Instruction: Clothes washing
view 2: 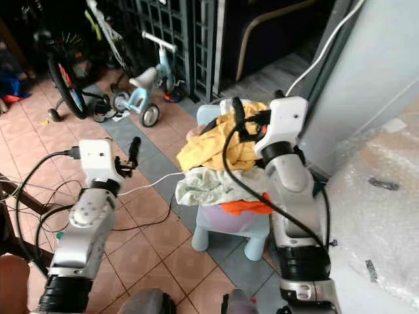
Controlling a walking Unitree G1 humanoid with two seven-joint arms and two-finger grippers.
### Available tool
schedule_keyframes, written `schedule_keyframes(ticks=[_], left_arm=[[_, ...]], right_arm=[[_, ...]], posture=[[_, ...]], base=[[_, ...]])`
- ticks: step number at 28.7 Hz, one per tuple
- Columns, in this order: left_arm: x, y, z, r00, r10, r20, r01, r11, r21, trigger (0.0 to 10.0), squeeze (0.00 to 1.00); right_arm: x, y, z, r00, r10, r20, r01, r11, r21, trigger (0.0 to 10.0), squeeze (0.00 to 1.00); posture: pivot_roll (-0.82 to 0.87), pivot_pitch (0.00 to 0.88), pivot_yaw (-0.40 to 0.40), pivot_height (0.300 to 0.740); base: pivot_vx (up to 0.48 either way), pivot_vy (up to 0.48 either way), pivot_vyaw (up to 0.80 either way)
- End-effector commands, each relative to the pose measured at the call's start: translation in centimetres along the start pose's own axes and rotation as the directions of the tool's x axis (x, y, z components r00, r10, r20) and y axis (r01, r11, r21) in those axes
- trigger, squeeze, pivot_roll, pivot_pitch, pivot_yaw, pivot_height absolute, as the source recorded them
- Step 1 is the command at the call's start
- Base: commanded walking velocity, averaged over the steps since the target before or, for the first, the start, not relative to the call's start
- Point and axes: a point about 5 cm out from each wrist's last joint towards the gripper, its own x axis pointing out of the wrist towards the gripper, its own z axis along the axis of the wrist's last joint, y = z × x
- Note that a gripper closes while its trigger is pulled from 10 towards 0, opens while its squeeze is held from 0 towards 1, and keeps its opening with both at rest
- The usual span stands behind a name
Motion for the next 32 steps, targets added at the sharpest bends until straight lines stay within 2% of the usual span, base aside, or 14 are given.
schedule_keyframes(ticks=[1,13,20,26,30,32], left_arm=[[0.0,-1.0,0.3,0.999,-0.037,0.009,0.037,0.999,-0.015,10.0,0.00],[-0.1,-0.9,0.3,0.999,-0.042,0.011,0.042,0.999,-0.004,10.0,0.00],[-0.2,-1.0,0.1,0.999,-0.042,0.002,0.042,0.999,0.005,10.0,0.00],[-0.3,-0.8,-0.1,0.999,-0.025,-0.025,0.024,0.999,-0.022,10.0,0.00],[-0.5,-0.7,-0.4,0.999,-0.023,-0.047,0.022,1.000,-0.022,10.0,0.00],[-0.8,-0.5,-0.6,0.997,-0.036,-0.068,0.035,0.999,-0.012,10.0,0.00]], right_arm=[[-0.4,-0.7,-0.5,0.999,-0.019,-0.032,0.019,1.000,-0.009,10.0,0.00],[-0.6,0.3,-1.2,0.998,0.021,-0.057,-0.025,0.997,-0.068,10.0,0.00],[-0.5,-0.5,-1.8,0.994,-0.057,-0.091,0.045,0.991,-0.124,10.0,0.00],[-0.7,-1.3,-3.4,0.977,-0.105,-0.188,0.067,0.977,-0.202,10.0,0.00],[-1.0,-1.5,-4.5,0.958,-0.122,-0.260,0.066,0.974,-0.216,10.0,0.00],[-1.9,-2.1,-6.5,0.909,-0.164,-0.382,0.080,0.971,-0.226,10.0,0.00]], posture=[[-0.02,0.088,0.033,0.740],[-0.02,0.086,0.034,0.740],[-0.01,0.083,0.030,0.740],[0.00,0.075,0.032,0.740],[0.00,0.076,0.035,0.740],[0.00,0.081,0.036,0.740]], base=[[0.480,0.000,0.00],[0.472,0.000,0.00],[0.475,0.000,0.00],[0.149,0.000,0.00],[0.000,0.000,0.00],[0.000,0.000,0.00]])
